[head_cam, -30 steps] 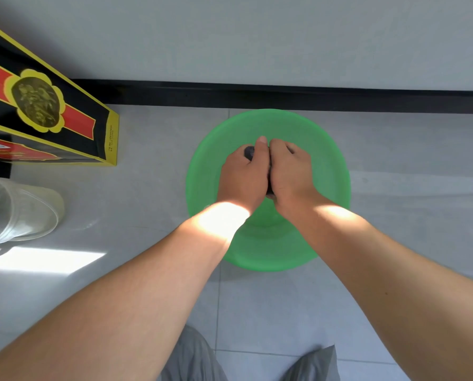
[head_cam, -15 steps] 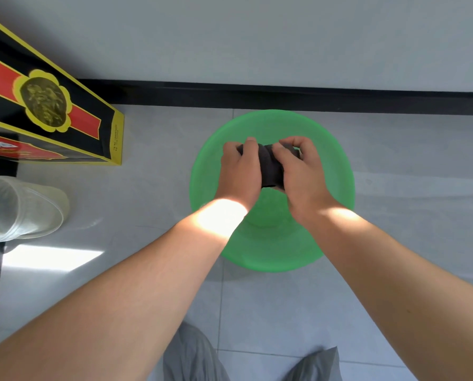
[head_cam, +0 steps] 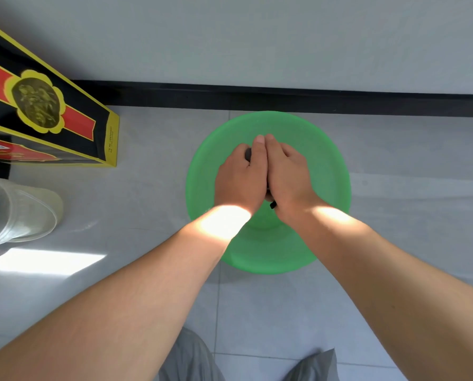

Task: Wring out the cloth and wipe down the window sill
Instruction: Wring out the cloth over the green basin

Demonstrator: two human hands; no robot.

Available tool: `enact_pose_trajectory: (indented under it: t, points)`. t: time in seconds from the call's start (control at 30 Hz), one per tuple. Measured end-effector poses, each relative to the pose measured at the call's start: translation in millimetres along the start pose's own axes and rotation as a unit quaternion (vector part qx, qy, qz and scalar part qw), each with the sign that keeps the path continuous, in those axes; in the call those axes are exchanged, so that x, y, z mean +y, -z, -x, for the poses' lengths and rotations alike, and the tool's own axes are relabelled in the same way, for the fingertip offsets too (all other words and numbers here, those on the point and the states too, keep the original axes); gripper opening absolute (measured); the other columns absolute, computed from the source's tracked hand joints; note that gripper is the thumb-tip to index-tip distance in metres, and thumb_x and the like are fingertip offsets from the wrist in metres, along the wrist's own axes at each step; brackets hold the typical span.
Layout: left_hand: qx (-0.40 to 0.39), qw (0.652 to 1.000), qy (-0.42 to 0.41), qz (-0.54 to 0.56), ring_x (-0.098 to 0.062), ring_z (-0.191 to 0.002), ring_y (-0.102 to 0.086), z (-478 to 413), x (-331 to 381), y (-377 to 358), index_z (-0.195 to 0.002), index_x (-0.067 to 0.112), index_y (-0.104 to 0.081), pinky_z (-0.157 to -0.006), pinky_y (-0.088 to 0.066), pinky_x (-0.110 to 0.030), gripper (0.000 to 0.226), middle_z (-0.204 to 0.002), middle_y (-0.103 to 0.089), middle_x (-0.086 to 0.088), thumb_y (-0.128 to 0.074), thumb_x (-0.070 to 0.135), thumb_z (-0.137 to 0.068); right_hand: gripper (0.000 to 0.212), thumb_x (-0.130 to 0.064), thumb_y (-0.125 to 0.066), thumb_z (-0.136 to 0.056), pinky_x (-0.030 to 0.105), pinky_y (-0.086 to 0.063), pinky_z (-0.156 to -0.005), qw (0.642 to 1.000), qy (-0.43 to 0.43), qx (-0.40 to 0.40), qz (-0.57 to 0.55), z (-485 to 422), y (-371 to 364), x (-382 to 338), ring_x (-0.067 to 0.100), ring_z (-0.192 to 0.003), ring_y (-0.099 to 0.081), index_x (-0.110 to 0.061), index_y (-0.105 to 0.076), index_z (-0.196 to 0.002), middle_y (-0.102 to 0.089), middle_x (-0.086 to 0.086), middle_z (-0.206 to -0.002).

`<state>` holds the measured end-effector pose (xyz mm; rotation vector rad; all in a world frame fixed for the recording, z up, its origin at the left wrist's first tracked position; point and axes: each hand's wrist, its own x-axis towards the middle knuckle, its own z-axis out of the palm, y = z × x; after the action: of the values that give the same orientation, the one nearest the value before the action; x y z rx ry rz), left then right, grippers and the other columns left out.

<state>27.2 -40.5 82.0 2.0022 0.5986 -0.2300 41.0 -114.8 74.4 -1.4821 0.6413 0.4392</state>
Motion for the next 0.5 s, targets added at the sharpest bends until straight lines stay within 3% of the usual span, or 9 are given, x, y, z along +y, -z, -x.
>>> enact_pose_trajectory:
  t: [0.13, 0.2, 0.33, 0.5]
  points:
    - [-0.007, 0.999, 0.026, 0.023, -0.014, -0.062, -0.053, -5.3, 2.6, -0.6, -0.066, 0.019, -0.053, -0.059, -0.036, -0.031, 0.049, -0.063, -0.056, 0.007, -0.038, 0.052, -0.1, 0.031, -0.029, -0.054, -0.093, 0.027, -0.025, -0.045, 1.0, -0.004, 0.017, 0.009, -3.5, -2.2, -1.8, 0.018, -0.051, -0.033, -0.001, -0.057, -0.079, -0.043, 0.011, -0.066]
    - [-0.008, 0.999, 0.041, 0.028, -0.015, -0.059, -0.048, -5.7, 3.0, -0.8, -0.061, 0.022, -0.047, -0.058, -0.034, -0.032, 0.048, -0.059, -0.051, 0.008, -0.038, 0.049, -0.1, 0.023, -0.02, -0.051, -0.09, 0.028, -0.023, -0.045, 0.999, 0.002, 0.027, 0.022, -3.2, -2.0, -2.6, 0.019, -0.051, -0.029, -0.008, -0.051, -0.07, -0.038, 0.009, -0.061]
    - [-0.019, 0.999, 0.037, 0.027, -0.017, -0.058, -0.045, -3.1, 6.5, -1.4, -0.057, 0.022, -0.041, -0.059, -0.033, -0.032, 0.047, -0.057, -0.046, 0.007, -0.037, 0.04, -0.101, 0.03, -0.011, -0.045, -0.085, 0.031, -0.018, -0.048, 0.998, 0.028, 0.028, 0.041, -3.2, 3.3, -4.8, 0.018, -0.051, -0.023, -0.018, -0.034, -0.058, -0.029, 0.003, -0.055]
    - [-0.022, 0.996, 0.061, 0.062, -0.019, -0.059, -0.043, -0.4, 6.8, -5.3, -0.058, 0.022, -0.039, -0.059, -0.033, -0.032, 0.04, -0.059, -0.046, 0.003, -0.038, 0.028, -0.097, 0.028, -0.005, -0.04, -0.082, 0.033, -0.016, -0.051, 0.997, 0.061, 0.022, 0.052, -0.6, 7.2, -2.4, 0.018, -0.056, -0.02, -0.015, -0.029, -0.059, -0.025, 0.006, -0.06]
